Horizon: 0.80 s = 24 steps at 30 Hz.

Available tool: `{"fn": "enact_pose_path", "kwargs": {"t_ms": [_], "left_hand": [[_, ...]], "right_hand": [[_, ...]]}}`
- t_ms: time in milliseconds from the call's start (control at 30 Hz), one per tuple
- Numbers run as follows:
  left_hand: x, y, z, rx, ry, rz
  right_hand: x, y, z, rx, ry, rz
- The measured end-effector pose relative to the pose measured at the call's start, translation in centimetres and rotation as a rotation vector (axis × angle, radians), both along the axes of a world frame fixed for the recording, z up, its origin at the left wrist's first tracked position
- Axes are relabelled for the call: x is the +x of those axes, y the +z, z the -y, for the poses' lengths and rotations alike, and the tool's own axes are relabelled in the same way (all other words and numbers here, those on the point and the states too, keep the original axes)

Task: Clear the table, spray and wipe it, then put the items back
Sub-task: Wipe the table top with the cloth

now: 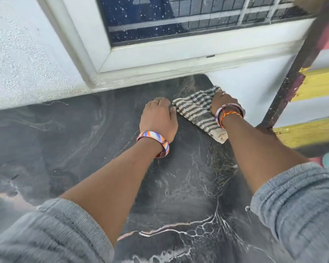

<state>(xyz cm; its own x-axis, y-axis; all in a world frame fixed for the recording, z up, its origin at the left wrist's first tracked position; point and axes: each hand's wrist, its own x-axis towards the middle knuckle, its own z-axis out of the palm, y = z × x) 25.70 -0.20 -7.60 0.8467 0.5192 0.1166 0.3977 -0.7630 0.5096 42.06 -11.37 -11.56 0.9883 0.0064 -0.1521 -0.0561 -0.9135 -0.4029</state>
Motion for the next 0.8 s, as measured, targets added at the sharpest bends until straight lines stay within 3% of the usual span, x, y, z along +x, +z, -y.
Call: {"fn": "enact_pose_path", "kwargs": {"t_ms": [300,400,467,800], "left_hand": [[-5.2,-0.7,3.5,-0.015,-0.169,-0.047],[-8.2,-0.7,2.4,-0.005,-0.192,-0.038],[-10.7,-0.8,1.1,-0.012,-0.179,-0.029],[-24.4,-1.4,-7.2,0.019,0.081,-0.017]], "right_hand": [[-8.6,-0.3,8.1,-0.116,-0.071,0.013],[-12.5,-0.1,9.5,-0.267,-0.003,0.037],[-15.5,-0.1,9.1,-0.357,0.024,0.06],[-26.5,0.0,-1.5,-0.32,0.391,0.043]]}}
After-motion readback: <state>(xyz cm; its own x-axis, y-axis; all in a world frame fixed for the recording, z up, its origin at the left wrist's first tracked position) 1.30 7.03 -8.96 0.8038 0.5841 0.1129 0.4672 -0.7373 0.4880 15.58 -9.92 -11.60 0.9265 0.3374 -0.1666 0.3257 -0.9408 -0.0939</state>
